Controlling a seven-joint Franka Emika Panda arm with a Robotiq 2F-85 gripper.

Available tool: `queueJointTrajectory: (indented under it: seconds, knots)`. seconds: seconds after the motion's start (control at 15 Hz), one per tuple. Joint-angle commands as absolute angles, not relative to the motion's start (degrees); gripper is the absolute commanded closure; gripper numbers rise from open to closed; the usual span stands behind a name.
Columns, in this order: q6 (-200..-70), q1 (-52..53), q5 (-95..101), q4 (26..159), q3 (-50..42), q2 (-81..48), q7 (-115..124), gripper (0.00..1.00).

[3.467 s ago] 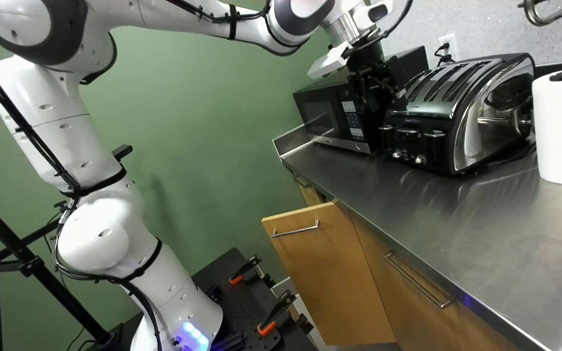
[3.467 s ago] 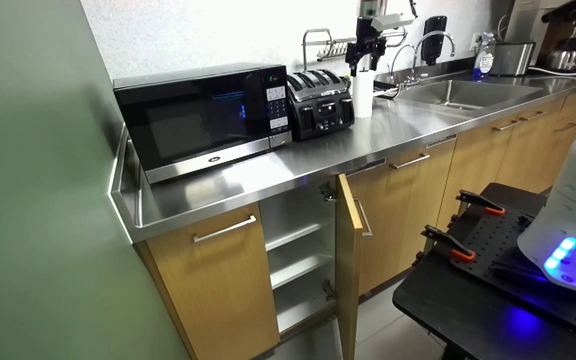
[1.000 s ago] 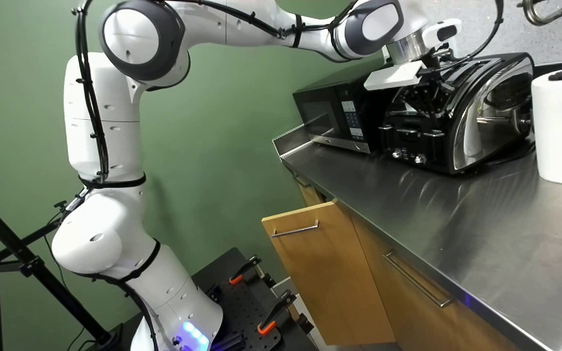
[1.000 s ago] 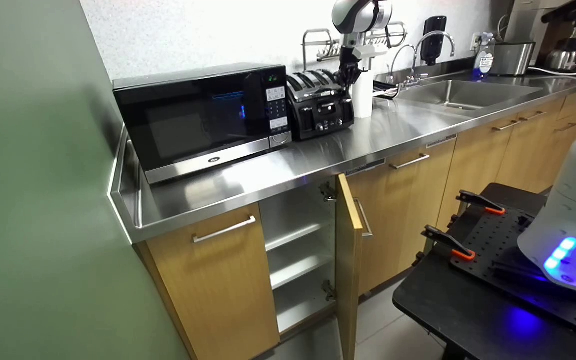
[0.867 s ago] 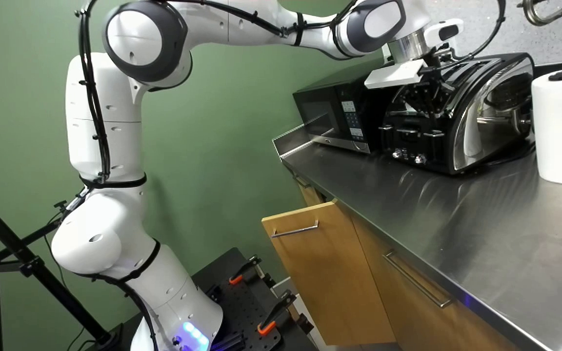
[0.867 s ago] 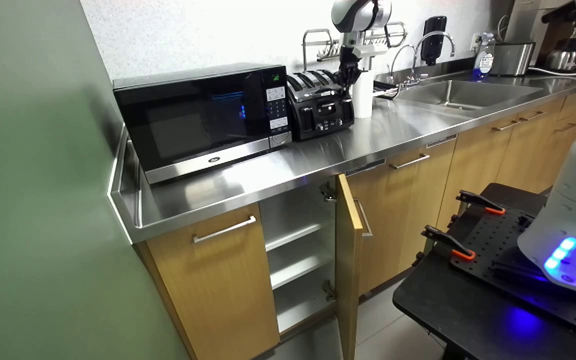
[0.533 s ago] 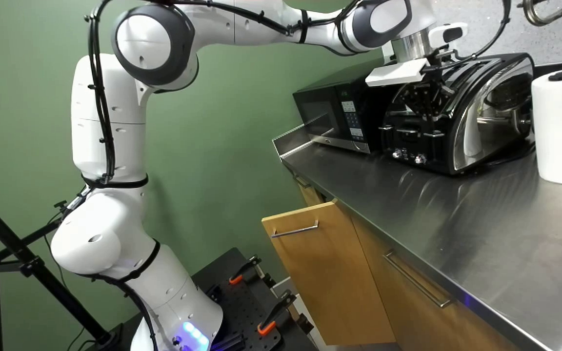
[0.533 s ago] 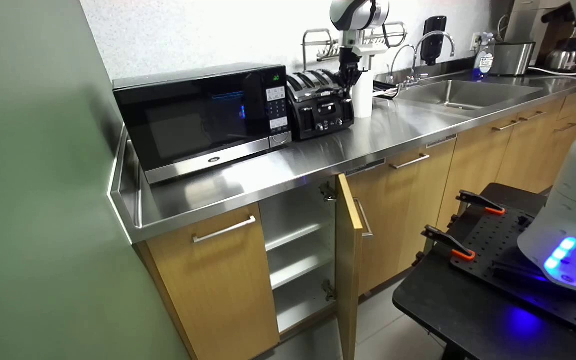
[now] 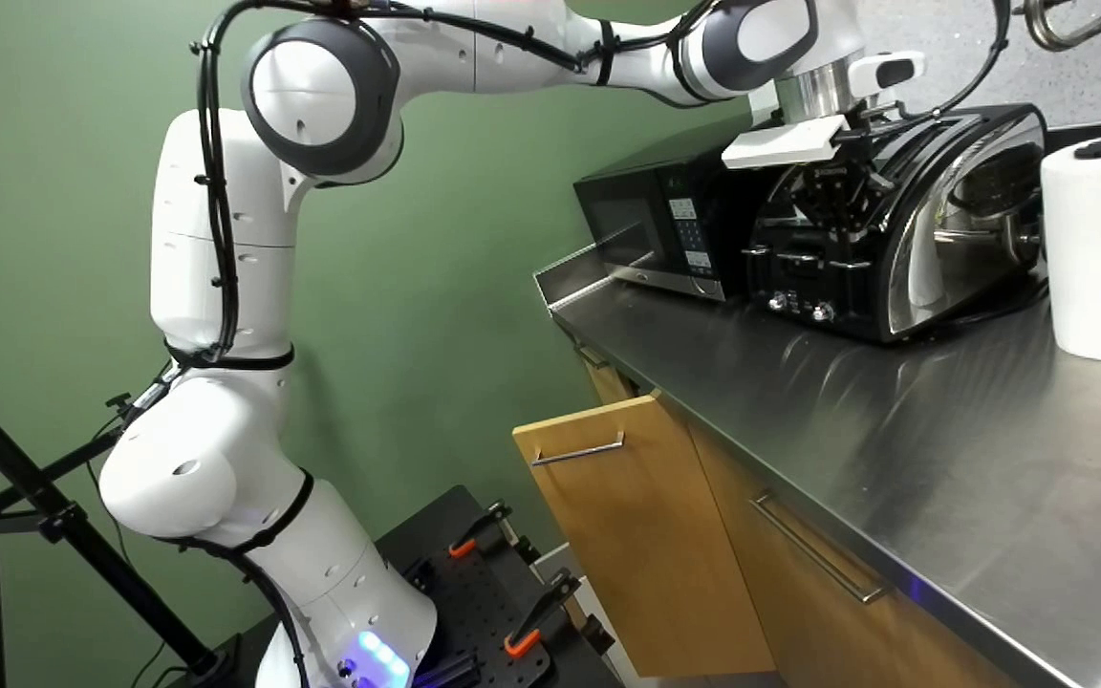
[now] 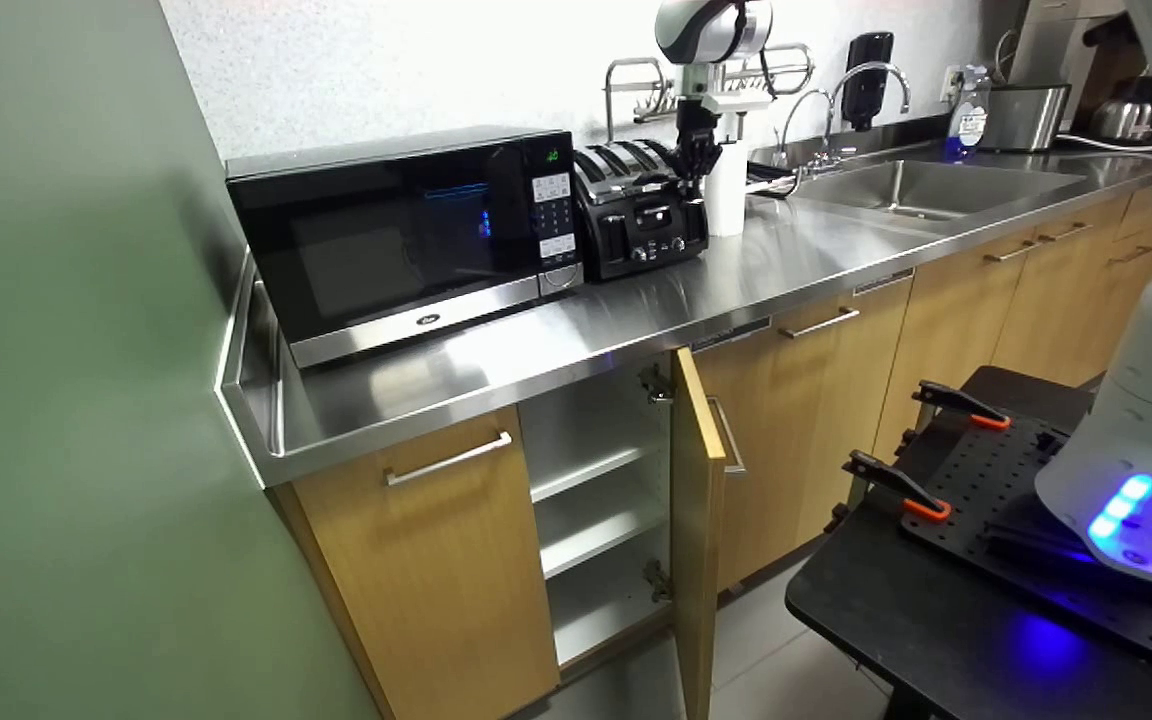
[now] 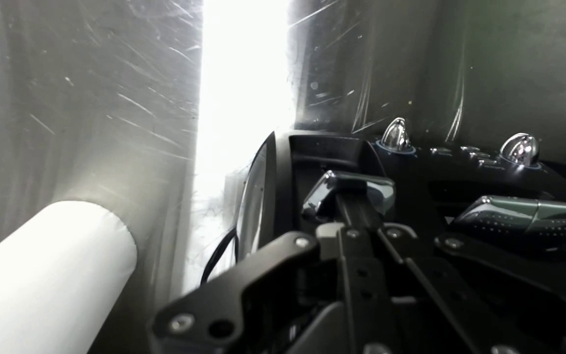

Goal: Push down the right toaster lever

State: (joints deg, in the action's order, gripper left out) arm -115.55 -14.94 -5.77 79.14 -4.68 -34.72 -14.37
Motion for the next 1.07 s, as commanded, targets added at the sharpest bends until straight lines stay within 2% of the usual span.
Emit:
queueJointTrajectory:
  seconds: [0.0, 0.67, 1.0]
  knots:
    - [-112.4, -15.6, -6.5, 75.6, -3.6, -36.9, -14.9, 1.00]
    - [-118.4, -13.7, -3.3, 80.0, -5.0, -44.2, -10.0, 1.00]
    - [-121.2, -13.3, -3.1, 80.8, -4.8, -41.8, -8.3, 1.00]
